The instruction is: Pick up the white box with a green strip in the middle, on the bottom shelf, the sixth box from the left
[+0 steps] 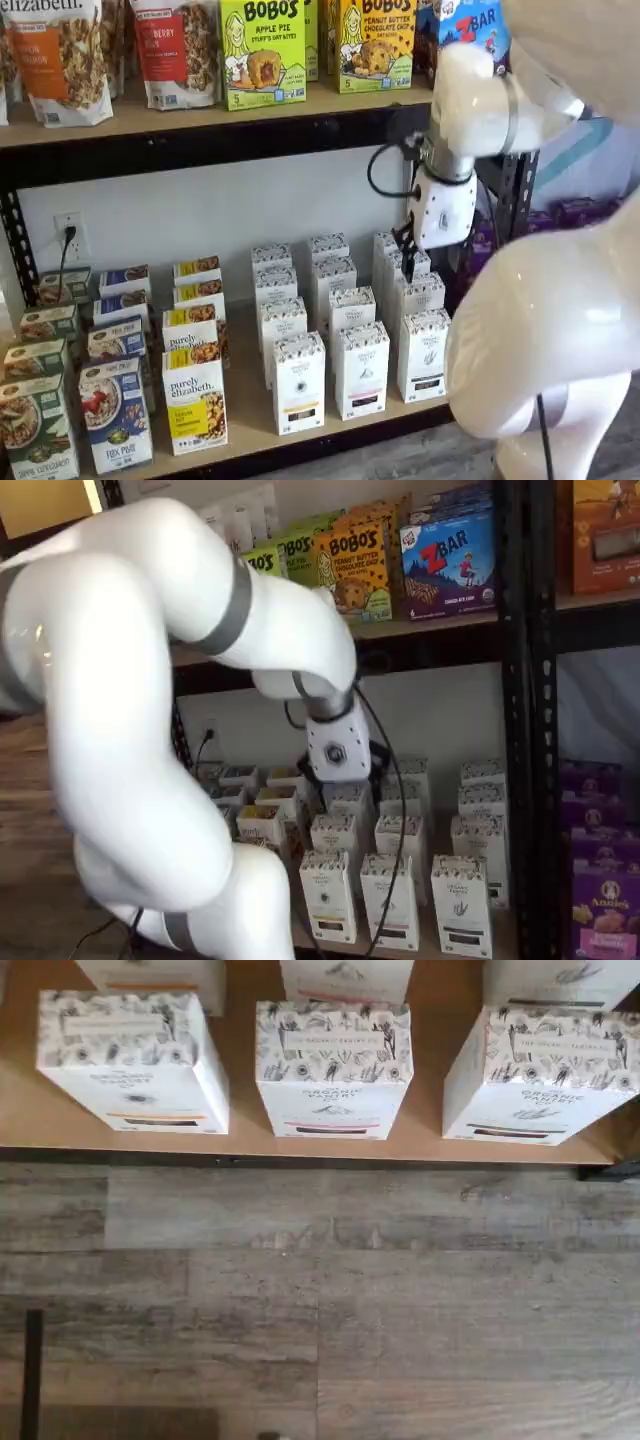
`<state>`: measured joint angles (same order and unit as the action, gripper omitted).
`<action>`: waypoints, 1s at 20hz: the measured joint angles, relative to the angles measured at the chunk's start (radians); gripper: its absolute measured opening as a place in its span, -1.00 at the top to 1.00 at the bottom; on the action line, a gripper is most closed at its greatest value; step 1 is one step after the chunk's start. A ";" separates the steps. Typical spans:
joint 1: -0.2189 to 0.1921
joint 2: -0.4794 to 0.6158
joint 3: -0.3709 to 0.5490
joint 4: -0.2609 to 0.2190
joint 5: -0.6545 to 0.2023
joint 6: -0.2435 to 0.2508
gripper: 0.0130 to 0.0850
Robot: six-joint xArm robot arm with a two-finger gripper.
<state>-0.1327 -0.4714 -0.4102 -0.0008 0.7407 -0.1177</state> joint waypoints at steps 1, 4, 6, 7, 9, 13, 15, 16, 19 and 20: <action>-0.007 0.042 0.000 0.000 -0.038 -0.007 -1.00; -0.025 0.157 -0.012 -0.013 -0.130 -0.016 -1.00; -0.036 0.224 -0.024 -0.046 -0.183 0.001 -1.00; -0.041 0.254 -0.026 -0.067 -0.217 0.016 -1.00; -0.051 0.316 -0.029 -0.107 -0.291 0.042 -1.00; -0.062 0.438 -0.060 -0.065 -0.371 -0.006 -1.00; -0.074 0.492 -0.075 -0.176 -0.412 0.087 -1.00; -0.077 0.517 -0.083 -0.205 -0.430 0.112 -1.00; -0.080 0.586 -0.104 -0.205 -0.494 0.112 -1.00; -0.078 0.612 -0.118 -0.196 -0.503 0.105 -1.00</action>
<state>-0.2105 0.1411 -0.5281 -0.1963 0.2380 -0.0128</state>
